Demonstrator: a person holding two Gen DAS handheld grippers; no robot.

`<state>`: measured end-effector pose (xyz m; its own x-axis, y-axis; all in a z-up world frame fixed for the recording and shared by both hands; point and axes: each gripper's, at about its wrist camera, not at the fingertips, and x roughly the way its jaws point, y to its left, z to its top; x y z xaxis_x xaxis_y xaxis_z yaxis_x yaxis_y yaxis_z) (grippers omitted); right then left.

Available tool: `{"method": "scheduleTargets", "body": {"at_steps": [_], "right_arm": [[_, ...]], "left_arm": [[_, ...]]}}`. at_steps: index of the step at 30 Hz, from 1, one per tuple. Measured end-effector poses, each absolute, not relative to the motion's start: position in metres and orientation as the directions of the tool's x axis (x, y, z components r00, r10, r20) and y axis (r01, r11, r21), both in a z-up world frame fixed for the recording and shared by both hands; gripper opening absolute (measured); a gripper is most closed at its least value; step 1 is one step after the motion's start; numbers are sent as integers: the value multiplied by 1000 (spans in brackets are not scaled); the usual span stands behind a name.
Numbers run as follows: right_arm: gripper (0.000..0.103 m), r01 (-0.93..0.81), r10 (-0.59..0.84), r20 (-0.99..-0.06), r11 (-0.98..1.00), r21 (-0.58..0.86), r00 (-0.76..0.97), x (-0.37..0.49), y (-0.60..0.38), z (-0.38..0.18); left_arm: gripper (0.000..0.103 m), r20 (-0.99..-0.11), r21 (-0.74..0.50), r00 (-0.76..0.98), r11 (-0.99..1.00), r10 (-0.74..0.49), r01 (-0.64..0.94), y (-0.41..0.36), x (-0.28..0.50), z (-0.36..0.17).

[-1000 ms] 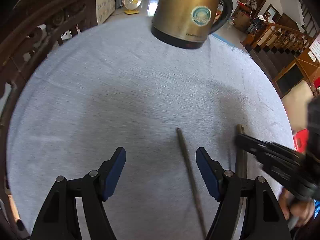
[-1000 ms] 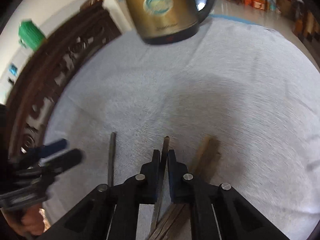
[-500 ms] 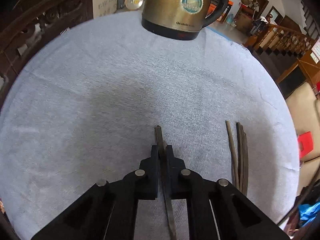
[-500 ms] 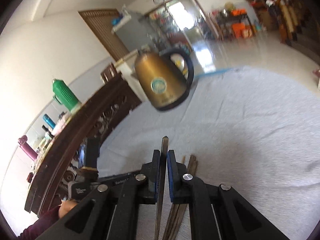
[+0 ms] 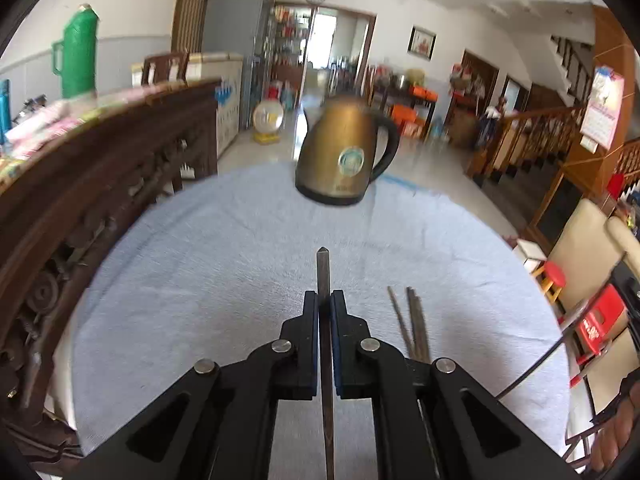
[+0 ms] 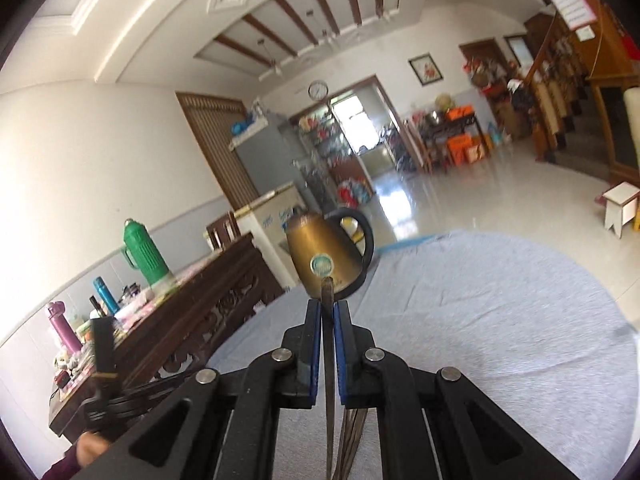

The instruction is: Organize utensils

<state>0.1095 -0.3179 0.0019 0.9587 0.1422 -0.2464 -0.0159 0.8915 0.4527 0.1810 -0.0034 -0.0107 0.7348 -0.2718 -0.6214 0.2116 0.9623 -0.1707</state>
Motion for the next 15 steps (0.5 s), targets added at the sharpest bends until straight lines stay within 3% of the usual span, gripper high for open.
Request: {"method": "scheduleTargets", "body": {"at_steps": [15], "right_arm": [[7, 2, 33, -78, 915, 404, 996, 14, -309, 61]], "left_arm": [[5, -346, -167, 883, 947, -316, 274, 10, 69, 80]]}}
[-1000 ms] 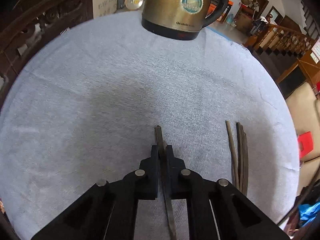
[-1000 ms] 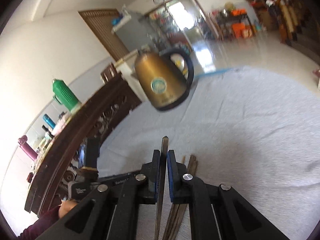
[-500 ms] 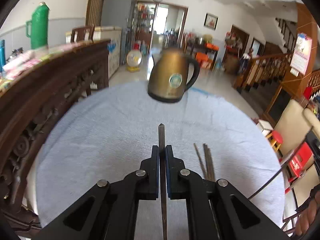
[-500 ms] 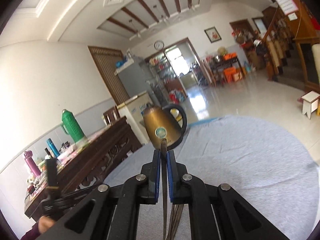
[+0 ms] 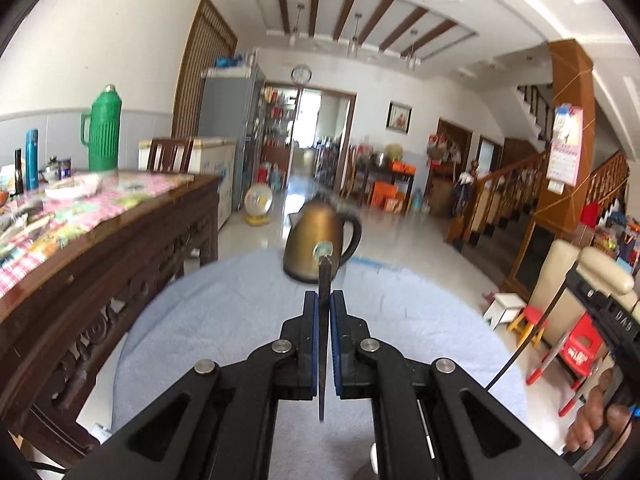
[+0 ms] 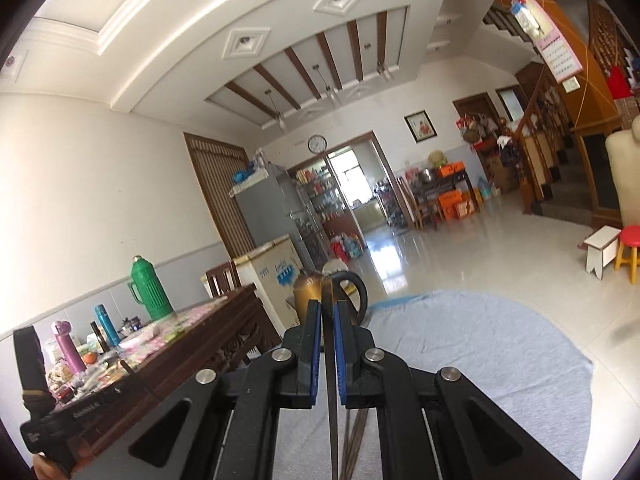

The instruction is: Organize utensils

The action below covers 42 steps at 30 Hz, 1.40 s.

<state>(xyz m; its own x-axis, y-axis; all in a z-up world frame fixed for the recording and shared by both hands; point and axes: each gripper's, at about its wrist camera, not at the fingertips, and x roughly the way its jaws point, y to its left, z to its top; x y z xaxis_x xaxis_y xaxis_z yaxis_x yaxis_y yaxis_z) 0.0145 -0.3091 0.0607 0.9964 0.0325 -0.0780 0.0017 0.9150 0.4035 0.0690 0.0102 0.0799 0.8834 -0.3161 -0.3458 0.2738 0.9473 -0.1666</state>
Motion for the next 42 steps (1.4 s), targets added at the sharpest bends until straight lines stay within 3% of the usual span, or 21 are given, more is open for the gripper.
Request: {"method": "scheduleTargets", "body": {"at_steps": [9, 16, 42], "right_arm": [[7, -90, 80, 41, 926, 368, 996, -23, -282, 93], [7, -132, 137, 11, 924, 360, 990, -24, -264, 83], [8, -117, 191, -175, 924, 363, 966, -14, -247, 24]], "left_arm": [[5, -240, -182, 891, 920, -385, 349, 9, 27, 121], [5, -249, -210, 867, 898, -432, 388, 4, 15, 124], [6, -464, -169, 794, 919, -393, 356, -32, 20, 59]]}}
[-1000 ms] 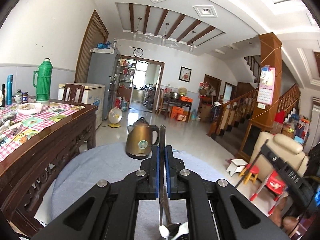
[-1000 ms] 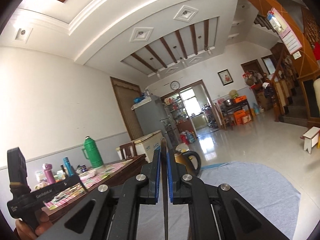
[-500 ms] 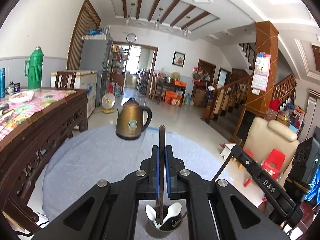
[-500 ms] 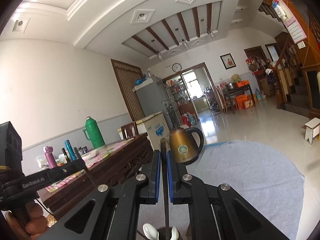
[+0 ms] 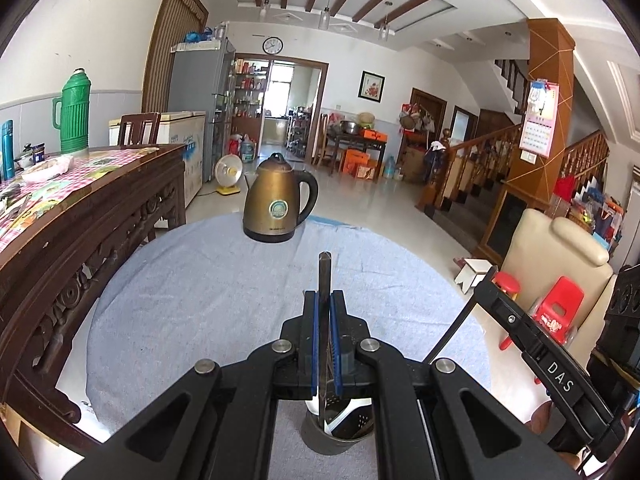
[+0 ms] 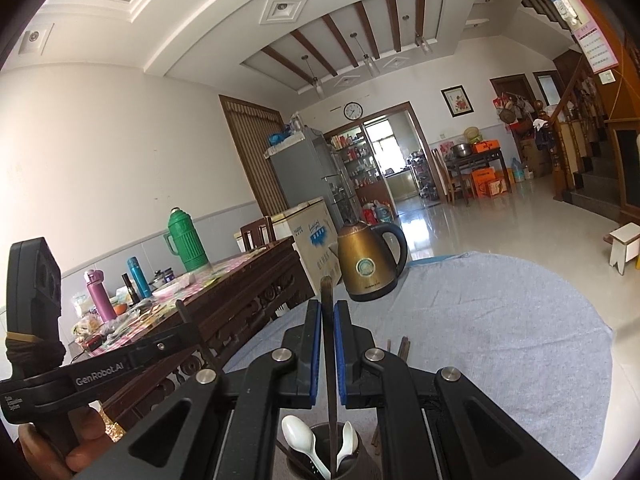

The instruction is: Organize utensils

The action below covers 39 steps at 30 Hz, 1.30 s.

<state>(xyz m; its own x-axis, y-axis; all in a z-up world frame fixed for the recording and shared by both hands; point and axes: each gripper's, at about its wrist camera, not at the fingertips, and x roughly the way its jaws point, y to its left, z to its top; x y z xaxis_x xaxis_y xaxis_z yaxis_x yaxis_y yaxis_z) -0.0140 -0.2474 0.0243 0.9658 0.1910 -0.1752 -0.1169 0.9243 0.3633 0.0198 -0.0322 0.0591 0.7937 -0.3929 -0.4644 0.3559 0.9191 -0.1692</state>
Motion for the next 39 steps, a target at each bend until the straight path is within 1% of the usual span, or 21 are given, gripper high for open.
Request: {"method": "scheduleTargets", "body": {"at_steps": [11, 18, 26, 27, 29, 30, 31, 32, 34, 38, 39], "right_arm": [[8, -106, 197, -218, 923, 369, 956, -12, -245, 16], [8, -102, 202, -239, 923, 372, 950, -8, -243, 12], [9, -110, 221, -253, 915, 389, 942, -7, -245, 9], [9, -109, 222, -256, 914, 390, 941, -7, -245, 8], [17, -107, 225, -260, 910, 401, 939, -6, -248, 7], [20, -103, 225, -260, 906, 411, 939, -6, -250, 6], [26, -100, 224, -256, 901, 422, 940, -6, -252, 6], [30, -98, 223, -251, 898, 429, 942, -7, -254, 6], [32, -88, 211, -238, 894, 438, 948, -9, -258, 5], [32, -74, 192, -229, 893, 444, 954, -11, -262, 6], [32, -70, 190, -229, 891, 448, 955, -11, -263, 6]], "left_arm": [[6, -505, -100, 801, 943, -322, 316, -35, 19, 50], [7, -506, -58, 815, 954, -282, 294, -33, 17, 46], [9, -531, -44, 806, 958, -263, 283, -34, 21, 43], [12, -539, -41, 803, 960, -256, 278, -35, 22, 42], [18, -548, -35, 799, 962, -246, 272, -36, 23, 40], [24, -554, -30, 798, 964, -236, 265, -36, 25, 39], [32, -556, -24, 799, 966, -228, 258, -36, 25, 37], [35, -556, -18, 802, 968, -218, 250, -35, 25, 37], [44, -550, -1, 812, 973, -195, 232, -34, 25, 36], [52, -548, 9, 818, 977, -173, 213, -31, 26, 35], [56, -551, 11, 818, 978, -167, 207, -30, 27, 35]]}}
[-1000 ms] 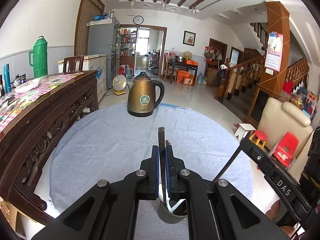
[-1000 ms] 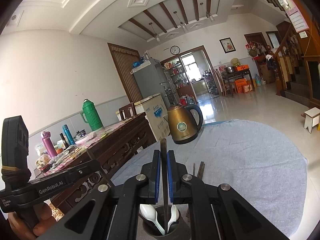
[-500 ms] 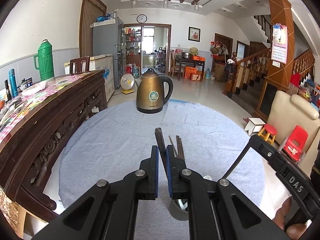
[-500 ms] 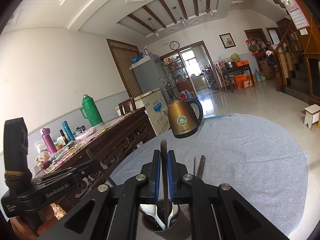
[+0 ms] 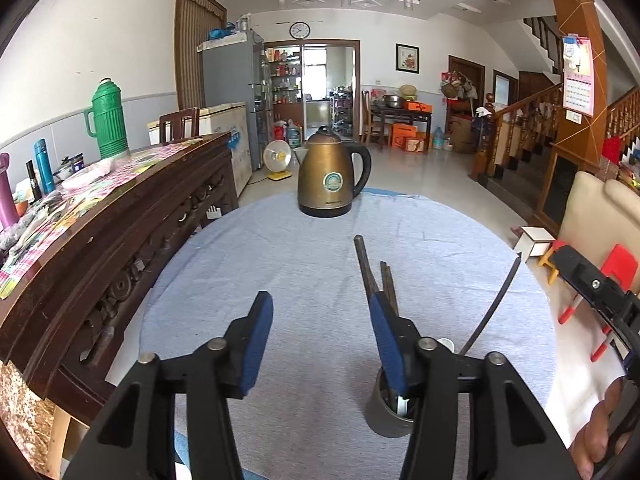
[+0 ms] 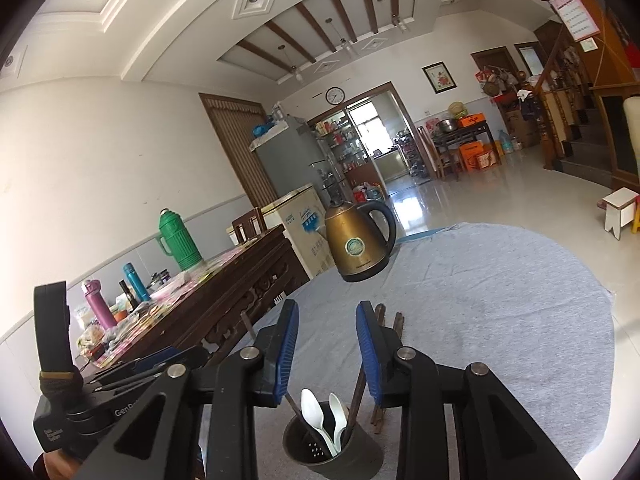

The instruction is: Organize utensils

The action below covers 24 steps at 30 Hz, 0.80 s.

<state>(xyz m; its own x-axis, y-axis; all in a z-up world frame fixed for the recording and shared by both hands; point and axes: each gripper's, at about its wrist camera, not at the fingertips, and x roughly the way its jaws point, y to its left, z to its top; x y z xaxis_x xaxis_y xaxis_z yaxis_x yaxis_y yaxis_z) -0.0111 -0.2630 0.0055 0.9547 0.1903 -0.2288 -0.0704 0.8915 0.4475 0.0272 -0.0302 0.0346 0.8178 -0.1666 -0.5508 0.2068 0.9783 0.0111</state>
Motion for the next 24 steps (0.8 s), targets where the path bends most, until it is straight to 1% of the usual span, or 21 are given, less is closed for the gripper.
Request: {"method": "scheduleTargets", "body": {"at_steps": [4, 7, 12, 13, 14, 16, 19, 24], "right_arm": [[32, -59, 188, -239, 886, 459, 953, -9, -266, 4], [32, -53, 185, -247, 886, 460, 951, -7, -265, 3], [33, -43, 177, -249, 885, 464, 952, -7, -267, 2], [36, -40, 175, -251, 884, 465, 952, -7, -269, 1], [45, -34, 170, -254, 884, 467, 952, -7, -270, 1], [52, -21, 156, -251, 883, 469, 955, -8, -272, 0], [52, -7, 135, -244, 886, 463, 960, -10, -274, 0], [52, 1, 127, -249, 889, 458, 960, -9, -275, -2]], "left_arm": [[63, -563, 10, 814, 984, -143, 179, -25, 31, 32], [66, -571, 21, 813, 989, -111, 150, -21, 36, 29], [71, -565, 82, 824, 992, -34, 97, -18, 38, 25], [72, -564, 92, 826, 992, -20, 87, -16, 38, 24], [73, -563, 101, 826, 992, -10, 80, -15, 40, 23], [73, -559, 119, 829, 991, 16, 61, -11, 42, 21], [73, -556, 134, 829, 991, 50, 30, -3, 46, 19], [74, -568, 129, 820, 992, 71, 3, 8, 52, 16]]}}
